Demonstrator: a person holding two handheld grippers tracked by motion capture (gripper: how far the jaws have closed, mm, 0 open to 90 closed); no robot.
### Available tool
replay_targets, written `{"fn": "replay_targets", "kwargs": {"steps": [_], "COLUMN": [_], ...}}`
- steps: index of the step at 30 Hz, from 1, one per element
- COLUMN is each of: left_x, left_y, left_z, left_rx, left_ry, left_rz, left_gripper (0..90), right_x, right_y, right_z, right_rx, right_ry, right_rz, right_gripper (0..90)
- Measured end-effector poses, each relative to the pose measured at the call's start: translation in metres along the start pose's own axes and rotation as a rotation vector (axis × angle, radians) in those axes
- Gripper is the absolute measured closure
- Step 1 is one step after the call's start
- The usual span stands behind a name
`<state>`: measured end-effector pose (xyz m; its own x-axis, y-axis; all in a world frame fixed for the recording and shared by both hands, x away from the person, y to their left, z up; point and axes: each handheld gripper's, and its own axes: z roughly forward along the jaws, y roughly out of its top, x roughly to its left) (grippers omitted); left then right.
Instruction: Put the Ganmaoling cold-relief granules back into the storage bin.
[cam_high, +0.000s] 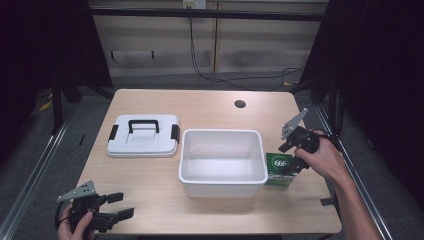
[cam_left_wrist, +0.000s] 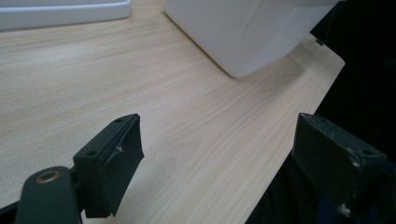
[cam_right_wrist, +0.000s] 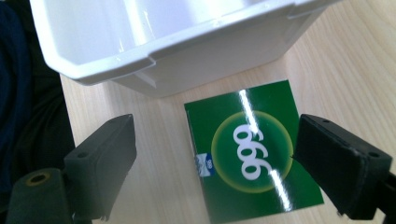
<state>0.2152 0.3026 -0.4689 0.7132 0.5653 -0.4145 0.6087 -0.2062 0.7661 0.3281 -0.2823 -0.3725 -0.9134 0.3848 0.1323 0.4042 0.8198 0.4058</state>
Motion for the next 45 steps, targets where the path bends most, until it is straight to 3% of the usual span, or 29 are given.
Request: {"fn": "replay_targets", "kwargs": {"steps": [10,15,16,21,26,31,34,41,45], "left_x": [0.001,0.001,0.001,0.001,0.001,0.002,0.002,0.001,0.001], "left_y": [0.0,0.0,0.0,0.0,0.0,0.0,0.0,0.0,0.0], "left_z": [0.0,0.0,0.0,0.0,0.0,0.0,0.0,0.0,0.0], "left_rx": [0.002,0.002,0.004,0.004,0.003,0.0,-0.001,0.002,-0.001], "left_ry": [-0.002,-0.002,-0.003,-0.003,-0.012,-0.01,-0.009,-0.012,-0.013], "left_rz": [0.001,-0.002,0.003,0.002,0.001,-0.003,-0.001,0.002,-0.001], "left_gripper": [16.0,16.0,16.0,16.0,16.0,16.0,16.0,16.0,16.0], "right_x": [-0.011,-0.015,-0.017,-0.017,-0.019,-0.02,-0.02,-0.017,-0.017], "right_y": [0.004,0.005,0.007,0.012,0.016,0.017,0.017,0.015,0.015], "right_z": [0.008,0.014,0.019,0.025,0.033,0.039,0.045,0.053,0.055], "right_rx": [0.077,0.147,0.182,0.21,0.277,0.291,0.327,0.398,0.394], "right_ry": [-0.015,-0.023,-0.03,-0.027,-0.014,-0.023,-0.017,-0.024,-0.035], "right_rz": [-0.017,-0.05,-0.064,-0.098,-0.131,-0.154,-0.179,-0.172,-0.189], "right_gripper": [9.8,8.7,8.7,8.7,8.7,8.7,8.7,9.4,12.2]}}
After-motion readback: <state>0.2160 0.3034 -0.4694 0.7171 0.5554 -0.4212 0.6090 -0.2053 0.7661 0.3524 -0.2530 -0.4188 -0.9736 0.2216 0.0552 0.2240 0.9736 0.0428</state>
